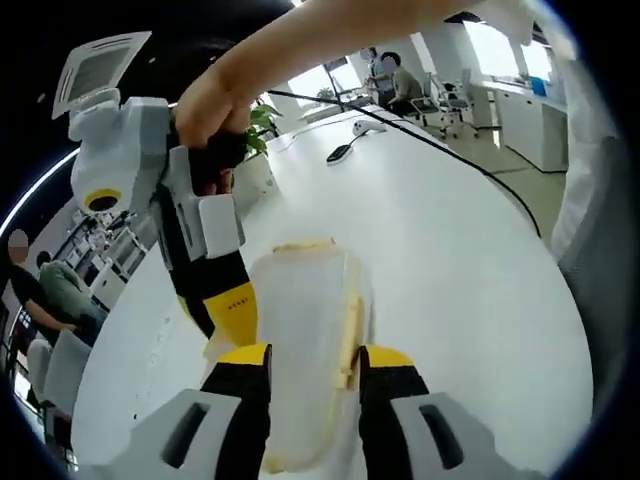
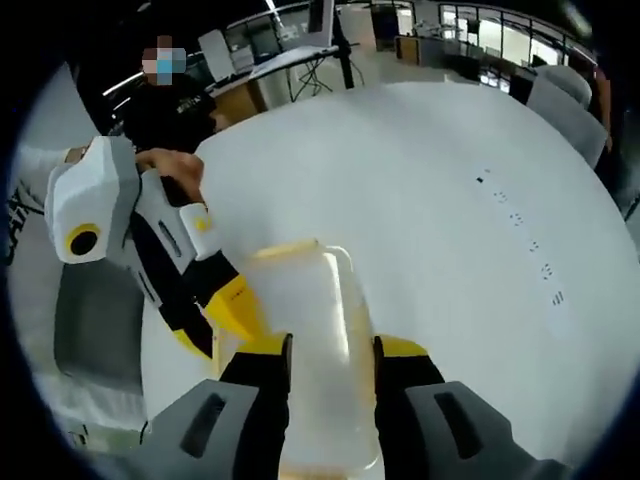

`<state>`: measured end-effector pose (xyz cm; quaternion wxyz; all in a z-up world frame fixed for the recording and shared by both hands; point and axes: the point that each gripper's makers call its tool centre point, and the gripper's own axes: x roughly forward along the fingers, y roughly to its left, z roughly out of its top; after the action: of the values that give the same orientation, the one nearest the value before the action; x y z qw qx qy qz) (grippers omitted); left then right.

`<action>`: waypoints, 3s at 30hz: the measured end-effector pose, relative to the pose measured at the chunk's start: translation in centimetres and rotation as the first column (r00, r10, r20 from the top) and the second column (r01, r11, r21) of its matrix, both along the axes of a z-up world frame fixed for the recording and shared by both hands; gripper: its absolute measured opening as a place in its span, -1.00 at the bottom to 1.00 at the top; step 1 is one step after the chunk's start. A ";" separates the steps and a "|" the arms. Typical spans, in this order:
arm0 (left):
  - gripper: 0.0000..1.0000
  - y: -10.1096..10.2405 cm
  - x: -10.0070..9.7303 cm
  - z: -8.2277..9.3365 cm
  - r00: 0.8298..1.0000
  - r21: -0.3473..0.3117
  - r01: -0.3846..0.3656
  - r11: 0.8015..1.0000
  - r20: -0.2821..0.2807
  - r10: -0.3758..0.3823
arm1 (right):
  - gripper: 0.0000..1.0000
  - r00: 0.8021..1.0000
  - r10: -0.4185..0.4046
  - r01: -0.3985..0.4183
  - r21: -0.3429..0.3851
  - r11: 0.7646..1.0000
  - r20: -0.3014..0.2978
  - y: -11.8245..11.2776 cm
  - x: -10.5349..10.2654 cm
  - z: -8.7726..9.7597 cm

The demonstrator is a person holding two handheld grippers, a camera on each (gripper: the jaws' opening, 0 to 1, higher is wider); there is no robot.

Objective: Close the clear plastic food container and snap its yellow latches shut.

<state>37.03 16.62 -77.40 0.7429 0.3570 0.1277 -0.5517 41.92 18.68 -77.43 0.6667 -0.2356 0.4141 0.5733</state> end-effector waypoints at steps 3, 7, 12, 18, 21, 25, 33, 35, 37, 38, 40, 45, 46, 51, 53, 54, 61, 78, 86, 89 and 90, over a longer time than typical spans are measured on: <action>-0.42 0.4 -0.1 -0.1 1.000 0.038 -0.015 0.999 0.012 0.015 | -0.36 0.998 -0.051 0.052 -0.017 0.999 0.039 -0.2 0.4 0.1; -0.37 1.2 -0.4 0.4 0.999 0.037 -0.029 0.999 -0.022 0.030 | -0.28 0.985 0.027 -0.016 -0.066 0.998 0.171 -1.0 1.7 0.5; -0.28 2.4 0.1 2.4 0.998 -0.001 -0.052 0.999 -0.024 0.052 | -0.16 0.983 0.015 -0.011 -0.022 1.000 0.182 -1.2 0.5 2.3; 0.07 4.3 1.4 3.4 0.997 0.011 -0.074 0.997 -0.017 0.074 | -0.02 0.976 -0.012 0.012 -0.001 1.000 0.220 -3.1 0.0 3.4; 0.28 4.8 2.4 4.0 0.996 0.011 -0.086 0.996 -0.014 0.087 | 0.02 0.974 -0.022 0.022 0.003 1.000 0.223 -4.7 -0.5 3.4; 0.52 4.9 3.4 4.2 0.996 0.020 -0.088 0.996 -0.009 0.088 | 0.09 0.975 -0.045 0.044 0.012 0.999 0.218 -6.4 -0.9 3.1; 0.66 5.4 4.8 2.0 0.995 0.129 -0.073 0.989 -0.056 0.081 | 0.44 0.979 -0.016 0.012 0.020 1.000 0.205 -7.7 -2.0 2.0; 0.69 5.2 4.9 1.7 0.994 0.129 -0.066 0.989 -0.074 0.076 | 0.54 0.978 -0.002 -0.002 0.019 1.000 0.208 -7.7 -2.0 1.7; 0.75 5.2 5.2 1.2 0.994 0.138 -0.071 0.988 -0.077 0.082 | 0.62 0.980 0.009 -0.011 0.010 1.000 0.198 -7.9 -2.1 1.2; 0.76 5.3 5.2 1.0 0.994 0.145 -0.069 0.987 -0.079 0.081 | 0.67 0.982 0.016 -0.018 0.008 1.000 0.190 -7.9 -2.3 0.9; 0.74 5.3 5.0 0.9 0.993 0.146 -0.056 0.988 -0.096 0.071 | 0.75 0.985 0.034 -0.035 0.005 0.999 0.167 -7.9 -2.9 0.3; 0.74 5.5 4.9 -0.6 0.991 0.187 -0.030 0.982 -0.124 0.053 | 0.72 0.988 0.057 -0.055 -0.015 0.998 0.147 -7.7 -3.3 -1.3; 0.74 5.5 4.9 -0.9 0.990 0.195 -0.026 0.980 -0.129 0.052 | 0.72 0.989 0.056 -0.054 -0.014 0.998 0.140 -7.6 -3.3 -1.5; 0.75 5.2 4.4 -2.5 0.988 0.245 0.024 0.969 -0.152 0.014 | 0.66 0.990 0.060 -0.059 -0.016 0.998 0.130 -7.3 -3.4 -2.1; 0.75 4.9 4.2 -2.8 0.987 0.246 0.036 0.969 -0.162 0.005 | 0.65 0.990 0.062 -0.061 -0.014 0.998 0.127 -7.2 -3.5 -2.3; 0.75 4.8 4.3 -3.0 0.986 0.248 0.037 0.968 -0.167 0.005 | 0.66 0.991 0.060 -0.058 -0.018 0.998 0.123 -7.2 -3.4 -2.5; 0.58 4.8 3.8 -3.6 0.982 0.265 0.064 0.962 -0.191 -0.013 | 0.50 0.988 0.058 -0.052 -0.051 0.997 0.144 -7.8 -3.2 -3.3; 0.56 5.2 3.5 -3.5 0.981 0.269 0.063 0.961 -0.194 -0.010 | 0.49 0.989 0.066 -0.057 -0.065 0.996 0.134 -7.4 -3.3 -3.3; 0.56 6.5 3.3 -3.6 0.980 0.259 0.039 0.965 -0.198 0.014 | 0.49 0.987 0.085 -0.074 -0.079 0.994 0.138 -6.2 -3.3 -3.3; 0.56 7.1 3.2 -3.6 0.980 0.254 0.027 0.967 -0.198 0.025 | 0.49 0.986 0.091 -0.079 -0.089 0.993 0.139 -5.6 -3.3 -3.4; 0.56 7.3 3.2 -3.6 0.980 0.255 0.025 0.967 -0.198 0.027 | 0.48 0.986 0.092 -0.080 -0.090 0.993 0.140 -5.3 -3.3 -3.4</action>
<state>40.20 23.94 -80.99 0.6743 0.3928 0.2722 -0.5630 38.57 13.41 -80.79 0.6590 -0.3220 0.3781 0.5648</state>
